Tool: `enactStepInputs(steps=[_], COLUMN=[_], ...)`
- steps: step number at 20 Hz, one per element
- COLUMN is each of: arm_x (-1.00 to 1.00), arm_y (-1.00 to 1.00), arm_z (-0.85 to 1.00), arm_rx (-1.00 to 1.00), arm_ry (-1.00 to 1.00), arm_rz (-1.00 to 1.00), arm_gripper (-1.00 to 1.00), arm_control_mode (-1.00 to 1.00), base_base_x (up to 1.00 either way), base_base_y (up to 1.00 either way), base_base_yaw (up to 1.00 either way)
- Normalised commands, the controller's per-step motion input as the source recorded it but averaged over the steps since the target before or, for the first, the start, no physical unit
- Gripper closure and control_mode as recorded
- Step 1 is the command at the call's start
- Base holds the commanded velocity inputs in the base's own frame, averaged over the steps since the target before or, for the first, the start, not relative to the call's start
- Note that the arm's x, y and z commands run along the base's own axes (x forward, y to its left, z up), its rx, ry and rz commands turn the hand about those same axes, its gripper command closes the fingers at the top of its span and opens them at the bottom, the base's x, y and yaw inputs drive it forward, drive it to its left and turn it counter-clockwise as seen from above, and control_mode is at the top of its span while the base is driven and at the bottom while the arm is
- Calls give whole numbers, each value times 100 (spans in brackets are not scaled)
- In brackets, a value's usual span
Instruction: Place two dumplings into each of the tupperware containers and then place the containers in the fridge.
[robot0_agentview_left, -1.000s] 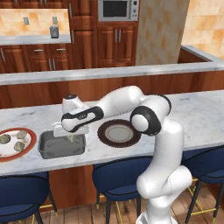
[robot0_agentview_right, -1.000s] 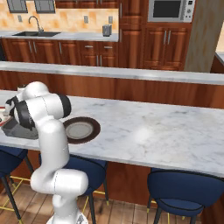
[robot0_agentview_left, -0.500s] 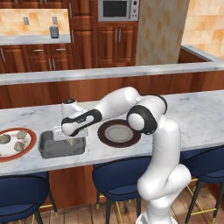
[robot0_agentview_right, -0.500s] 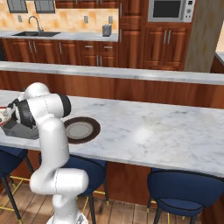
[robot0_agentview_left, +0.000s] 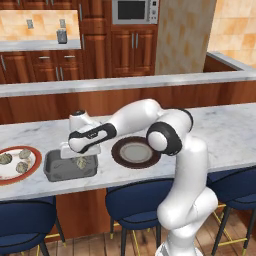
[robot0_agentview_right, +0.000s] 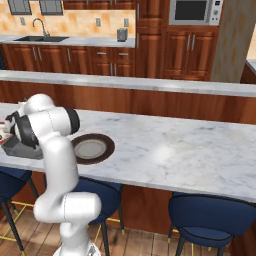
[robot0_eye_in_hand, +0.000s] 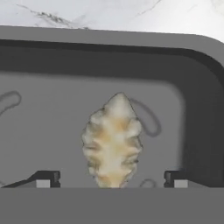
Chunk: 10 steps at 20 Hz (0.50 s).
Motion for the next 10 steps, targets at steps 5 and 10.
enactStepInputs(steps=[5,10], arm_x=[-63,-100], arm_y=[-48,-97], arm_z=[73,72], arm_rx=[0,2], arm_ry=[1,1], arm_rz=[0,0], arm_gripper=[-100,-100], arm_control_mode=[-100,-100], base_base_x=[0,0], base_base_y=[0,0], base_base_yaw=[0,0])
